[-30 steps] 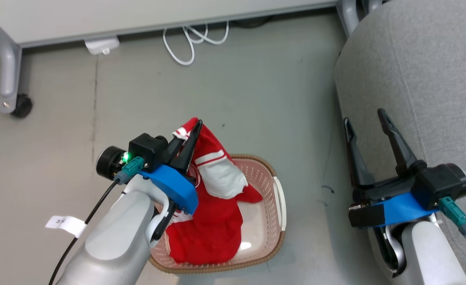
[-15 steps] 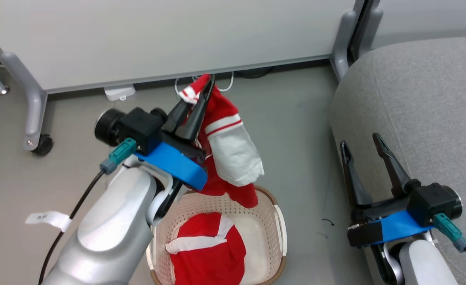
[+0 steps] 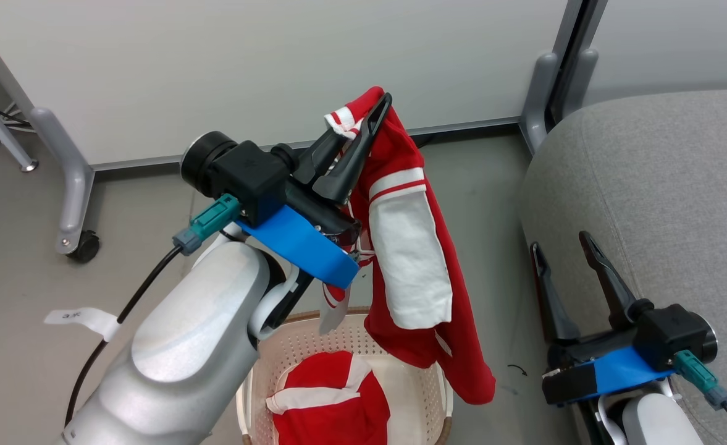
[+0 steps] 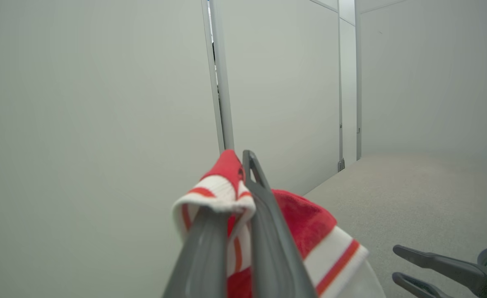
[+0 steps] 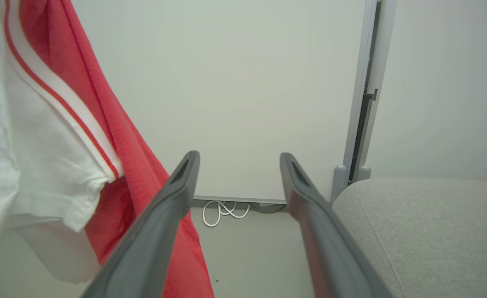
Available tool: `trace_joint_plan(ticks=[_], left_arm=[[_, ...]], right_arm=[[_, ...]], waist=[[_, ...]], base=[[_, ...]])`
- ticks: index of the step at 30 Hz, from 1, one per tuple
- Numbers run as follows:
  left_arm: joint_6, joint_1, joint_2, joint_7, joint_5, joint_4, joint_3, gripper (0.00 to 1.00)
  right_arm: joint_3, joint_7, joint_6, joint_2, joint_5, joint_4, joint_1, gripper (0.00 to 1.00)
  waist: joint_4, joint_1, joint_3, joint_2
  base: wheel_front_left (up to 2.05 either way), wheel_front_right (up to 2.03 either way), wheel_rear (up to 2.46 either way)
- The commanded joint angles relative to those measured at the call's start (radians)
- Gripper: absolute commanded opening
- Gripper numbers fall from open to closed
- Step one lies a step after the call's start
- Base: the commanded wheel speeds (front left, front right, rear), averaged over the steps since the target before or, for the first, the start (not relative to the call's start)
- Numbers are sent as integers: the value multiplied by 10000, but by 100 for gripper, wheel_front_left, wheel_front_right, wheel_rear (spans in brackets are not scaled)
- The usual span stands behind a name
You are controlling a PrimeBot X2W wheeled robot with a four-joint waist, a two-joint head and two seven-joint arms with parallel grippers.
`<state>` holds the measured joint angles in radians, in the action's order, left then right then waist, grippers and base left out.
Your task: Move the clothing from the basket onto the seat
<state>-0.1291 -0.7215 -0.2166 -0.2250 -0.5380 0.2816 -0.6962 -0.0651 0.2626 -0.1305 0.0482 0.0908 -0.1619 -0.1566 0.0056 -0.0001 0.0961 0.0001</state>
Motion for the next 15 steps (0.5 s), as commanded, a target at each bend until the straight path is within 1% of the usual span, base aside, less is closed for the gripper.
trace_joint_plan(ticks=[1,9,15], left_arm=[[-12,-89,-59,13,-59,-48,-2,0],[16,111,-73,161,-176,-119,-118,0],[52,120,-120,154,-184,-8,-170,0]], right_arm=[[-11,35,-5,39,20,-8,110,100],[-316,35,-5,39,85,252,-48,100],[-1106,35,-5,38,20,751,-489,100]], waist=[[19,1,-32,-1],[69,1,-207,-1],[92,1,-271,-1]], base=[[0,0,0],[0,0,0],[0,0,0]])
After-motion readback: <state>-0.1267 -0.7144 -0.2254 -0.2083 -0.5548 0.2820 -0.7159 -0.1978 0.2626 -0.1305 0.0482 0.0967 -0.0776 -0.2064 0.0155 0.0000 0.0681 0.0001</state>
